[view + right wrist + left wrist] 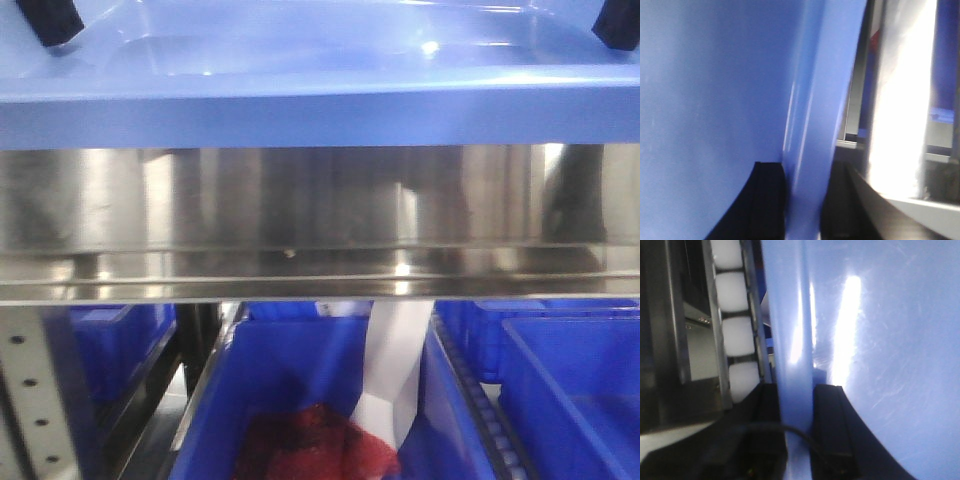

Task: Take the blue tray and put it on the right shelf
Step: 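Raise the held tray with both grippers above the metal shelf edge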

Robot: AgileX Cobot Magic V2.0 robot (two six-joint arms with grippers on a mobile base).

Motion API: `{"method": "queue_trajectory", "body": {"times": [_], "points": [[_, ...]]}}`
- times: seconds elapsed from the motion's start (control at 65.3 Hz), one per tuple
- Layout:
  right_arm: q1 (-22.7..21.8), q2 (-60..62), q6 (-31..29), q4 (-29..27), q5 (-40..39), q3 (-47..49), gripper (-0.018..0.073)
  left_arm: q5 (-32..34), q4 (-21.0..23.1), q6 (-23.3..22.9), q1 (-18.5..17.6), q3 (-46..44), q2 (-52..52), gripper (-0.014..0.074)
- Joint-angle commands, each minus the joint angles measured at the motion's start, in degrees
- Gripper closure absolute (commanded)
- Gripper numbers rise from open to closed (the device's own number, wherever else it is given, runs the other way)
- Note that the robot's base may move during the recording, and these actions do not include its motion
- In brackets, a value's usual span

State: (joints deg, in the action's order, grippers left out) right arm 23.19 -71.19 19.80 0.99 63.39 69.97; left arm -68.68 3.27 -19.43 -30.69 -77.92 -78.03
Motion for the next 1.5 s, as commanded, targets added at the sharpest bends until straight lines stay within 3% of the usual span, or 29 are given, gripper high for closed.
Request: {"method": "queue_trajectory", "body": {"times": [0.0, 0.981, 1.226, 1.486], "points": [[-0.38, 1.76, -1.44, 5.35, -0.97, 1.47, 0.0503, -5.06, -4.09, 1.7, -0.26, -1.34, 1.93, 0.0645], [-0.38, 1.76, -1.44, 5.35, -0.97, 1.47, 0.0503, -5.06, -4.09, 1.7, -0.26, -1.34, 1.93, 0.0645], [-0.38, 1.76, -1.44, 5.35, -0.97, 1.47, 0.0503, -5.06, -0.85, 1.7, -0.26, -1.34, 1.93, 0.0645], [-0.38, 1.76, -1.44, 5.35, -1.06, 1.47, 0.0503, -5.06, -0.27, 1.7, -0.26, -1.34, 1.93, 0.0645]]}}
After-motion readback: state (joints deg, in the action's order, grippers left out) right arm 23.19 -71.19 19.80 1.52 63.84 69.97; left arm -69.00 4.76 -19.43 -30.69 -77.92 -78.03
